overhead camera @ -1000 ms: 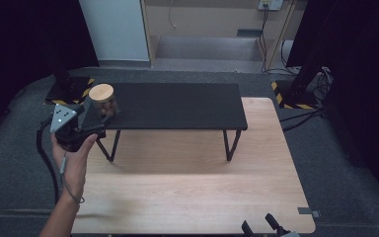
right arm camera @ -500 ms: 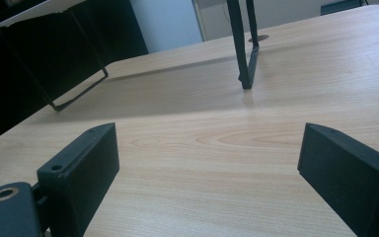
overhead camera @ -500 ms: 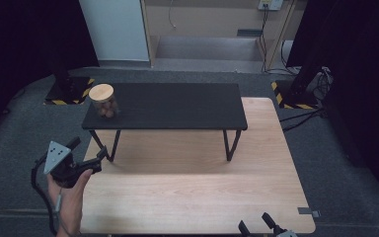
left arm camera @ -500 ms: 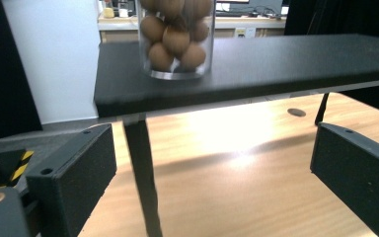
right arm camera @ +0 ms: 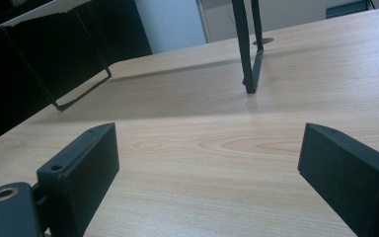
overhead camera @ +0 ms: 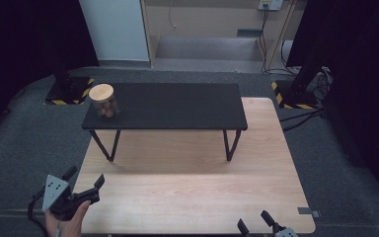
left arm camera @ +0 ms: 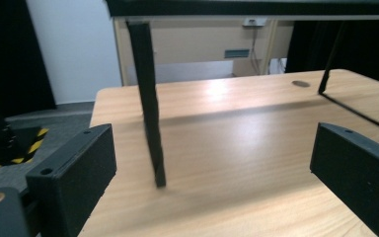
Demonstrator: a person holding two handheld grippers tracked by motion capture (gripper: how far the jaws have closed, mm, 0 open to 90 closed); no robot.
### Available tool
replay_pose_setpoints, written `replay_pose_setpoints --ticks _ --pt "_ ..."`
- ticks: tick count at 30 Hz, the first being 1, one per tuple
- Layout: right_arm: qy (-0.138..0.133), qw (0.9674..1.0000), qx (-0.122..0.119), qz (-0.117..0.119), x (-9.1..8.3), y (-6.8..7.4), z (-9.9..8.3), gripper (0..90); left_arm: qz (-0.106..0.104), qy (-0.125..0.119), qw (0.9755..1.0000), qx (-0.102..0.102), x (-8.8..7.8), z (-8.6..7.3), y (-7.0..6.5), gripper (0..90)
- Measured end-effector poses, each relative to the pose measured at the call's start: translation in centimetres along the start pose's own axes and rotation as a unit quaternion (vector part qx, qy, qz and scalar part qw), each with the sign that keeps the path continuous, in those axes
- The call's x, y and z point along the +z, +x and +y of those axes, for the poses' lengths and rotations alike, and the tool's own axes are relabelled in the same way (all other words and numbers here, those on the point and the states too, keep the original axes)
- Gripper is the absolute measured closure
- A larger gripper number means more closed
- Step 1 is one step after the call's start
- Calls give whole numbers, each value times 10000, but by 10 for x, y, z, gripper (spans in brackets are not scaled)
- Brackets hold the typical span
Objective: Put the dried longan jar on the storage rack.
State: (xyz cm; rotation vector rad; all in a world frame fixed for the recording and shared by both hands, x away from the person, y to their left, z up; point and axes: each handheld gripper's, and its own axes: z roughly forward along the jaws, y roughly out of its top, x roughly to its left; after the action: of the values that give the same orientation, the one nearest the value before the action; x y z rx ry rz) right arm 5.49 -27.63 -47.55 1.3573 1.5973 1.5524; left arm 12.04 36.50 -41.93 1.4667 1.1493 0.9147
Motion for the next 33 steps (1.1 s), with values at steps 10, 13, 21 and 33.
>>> replay_pose_setpoints --ticks 10,13,21,33 --pt "-29 9999 -99 82 5 -1 9 87 160 111 9995 -267 -6 -25 -2 28" --pt "-29 9999 -112 90 6 -2 10 87 201 119 9992 -311 -10 -29 -3 27" --pt "-10 9999 -121 59 10 -5 13 87 379 147 9986 -345 -17 -39 -11 28" --pt "-58 9999 -127 95 15 -6 16 87 496 87 9976 -479 -20 -44 -11 28"
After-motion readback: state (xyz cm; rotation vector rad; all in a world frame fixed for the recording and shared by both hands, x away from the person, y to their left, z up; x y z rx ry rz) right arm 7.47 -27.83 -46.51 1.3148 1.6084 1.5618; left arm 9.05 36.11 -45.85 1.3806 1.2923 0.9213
